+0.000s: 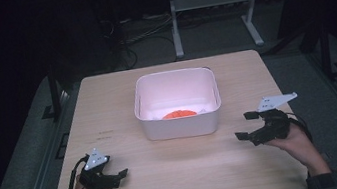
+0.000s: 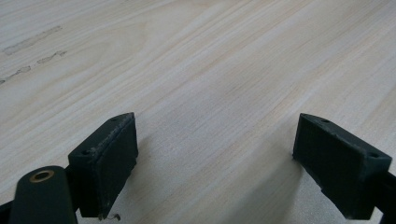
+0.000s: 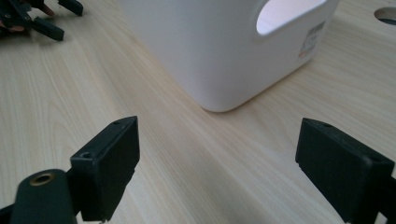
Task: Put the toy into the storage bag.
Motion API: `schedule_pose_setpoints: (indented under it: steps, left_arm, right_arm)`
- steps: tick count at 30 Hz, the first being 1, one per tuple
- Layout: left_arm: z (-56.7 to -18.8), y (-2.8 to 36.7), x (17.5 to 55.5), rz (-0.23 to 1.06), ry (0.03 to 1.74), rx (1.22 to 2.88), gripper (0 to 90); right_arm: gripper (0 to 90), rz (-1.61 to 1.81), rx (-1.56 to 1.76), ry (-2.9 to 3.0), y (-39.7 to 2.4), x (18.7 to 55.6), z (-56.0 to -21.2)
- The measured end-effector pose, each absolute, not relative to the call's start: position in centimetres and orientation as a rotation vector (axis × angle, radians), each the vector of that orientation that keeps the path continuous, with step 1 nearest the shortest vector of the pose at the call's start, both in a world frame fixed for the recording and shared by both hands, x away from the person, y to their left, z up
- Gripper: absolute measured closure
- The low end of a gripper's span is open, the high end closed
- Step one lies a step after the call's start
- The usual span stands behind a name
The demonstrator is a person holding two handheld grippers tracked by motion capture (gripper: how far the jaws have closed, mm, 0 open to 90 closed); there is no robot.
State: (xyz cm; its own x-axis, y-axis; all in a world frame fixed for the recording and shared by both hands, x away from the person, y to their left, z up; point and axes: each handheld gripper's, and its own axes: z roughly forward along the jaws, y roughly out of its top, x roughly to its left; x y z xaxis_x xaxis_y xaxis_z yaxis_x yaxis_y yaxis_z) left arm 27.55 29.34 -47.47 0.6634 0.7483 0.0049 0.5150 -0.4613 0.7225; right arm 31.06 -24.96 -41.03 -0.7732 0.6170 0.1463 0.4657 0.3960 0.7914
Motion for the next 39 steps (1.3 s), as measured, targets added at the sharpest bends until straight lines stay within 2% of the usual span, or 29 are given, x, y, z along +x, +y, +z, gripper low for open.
schedule_pose_setpoints:
  steps: [23, 39]
  left_arm:
    - [-47.5, 29.4, 27.6, 0.422, 0.968, 2.170, 13.2]
    - [-47.5, 29.4, 27.5, 0.422, 0.968, 2.170, 13.2]
  right_arm:
    - [13.3, 1.285, 1.103, 2.399, -26.1, 27.9, -45.5]
    - [13.3, 1.134, 1.248, 2.319, -26.7, 26.2, -47.8]
